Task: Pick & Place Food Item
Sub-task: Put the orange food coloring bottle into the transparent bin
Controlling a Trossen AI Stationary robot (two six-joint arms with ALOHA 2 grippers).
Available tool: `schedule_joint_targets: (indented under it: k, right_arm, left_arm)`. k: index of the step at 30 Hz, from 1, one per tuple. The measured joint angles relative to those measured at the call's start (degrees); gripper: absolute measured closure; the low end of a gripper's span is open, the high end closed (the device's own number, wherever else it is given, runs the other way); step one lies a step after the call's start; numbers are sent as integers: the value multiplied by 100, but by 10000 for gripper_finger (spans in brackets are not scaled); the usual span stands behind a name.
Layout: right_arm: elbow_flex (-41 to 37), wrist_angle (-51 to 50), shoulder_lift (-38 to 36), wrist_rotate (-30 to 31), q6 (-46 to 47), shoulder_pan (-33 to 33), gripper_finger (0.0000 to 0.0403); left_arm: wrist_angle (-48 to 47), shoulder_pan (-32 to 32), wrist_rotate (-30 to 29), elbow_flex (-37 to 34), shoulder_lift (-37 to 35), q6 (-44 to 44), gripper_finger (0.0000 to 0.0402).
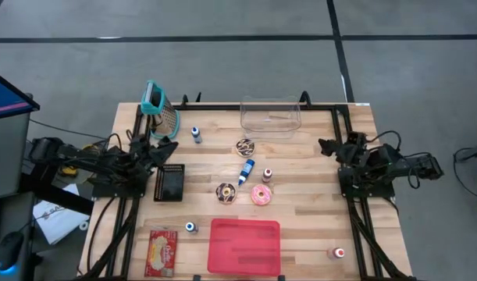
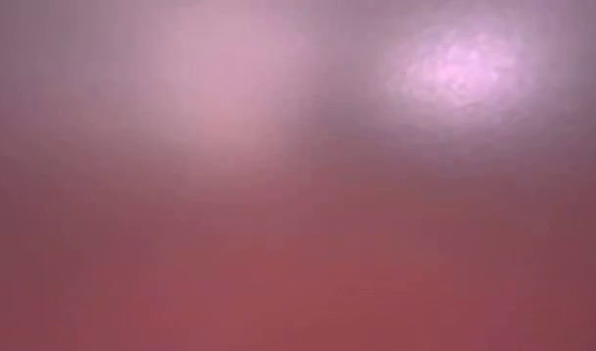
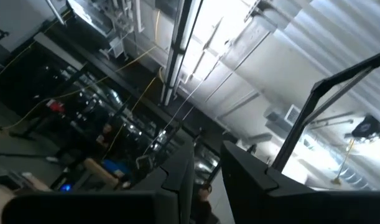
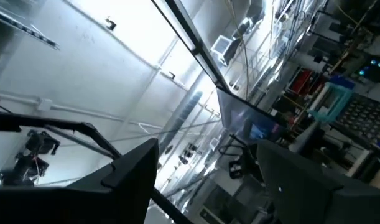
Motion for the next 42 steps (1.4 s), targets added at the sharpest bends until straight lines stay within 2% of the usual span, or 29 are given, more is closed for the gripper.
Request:
schedule_joint_targets:
  k: [3,6,10,12,16,20,23,24,26,29,31,34,36,39,42]
  right_arm:
    - [43,-38,2,215,153,0,138]
    - [56,-22,2,112,465,2,138]
    - [62,417,107,-810,1002,56,138]
    - [126,730,309,-1066,1171,208,138]
    - [829,938,1106,-1515,974,656,138]
    - [1969,910,2433,-1901,202,1126,138]
    - [3047,586,3536,-2686,4,1349,138]
    - [3479,142,3870,-2970,129,1371,138]
    - [4408,-1515,4516,-3580,582,1411,138]
    - [5778,-5092,5445,-4513,964,1671,138]
    - [6525,-7295,6063,-4960,791,1903,138]
    - [7131,-9504,6766,-5433,470,2170,138]
    - [7355,-10020,7034,-5587,501,2377,138]
    - [7415,-9970,7323,-5586,902,2749,138]
    - [7415,-9996,7570,-5200,1647,3114,138]
  left_arm:
    - [169,0,3,80,276,0,325]
    - [336,0,12,107,400,26,325]
    - [432,0,16,109,415,37,325]
    - [519,0,25,109,415,38,325]
    - [650,0,31,109,415,101,325]
    - [701,4,35,111,413,210,325]
    - [708,24,38,111,413,209,325]
    - [724,24,38,111,413,195,325]
    - [754,24,38,111,413,162,325]
    - [779,23,37,111,394,58,325]
    - [779,22,37,111,374,36,325]
    - [786,20,36,113,332,-6,325]
    - [793,7,34,115,289,-91,325]
    - [797,7,100,115,280,-135,325]
    - [787,7,101,117,284,-312,325]
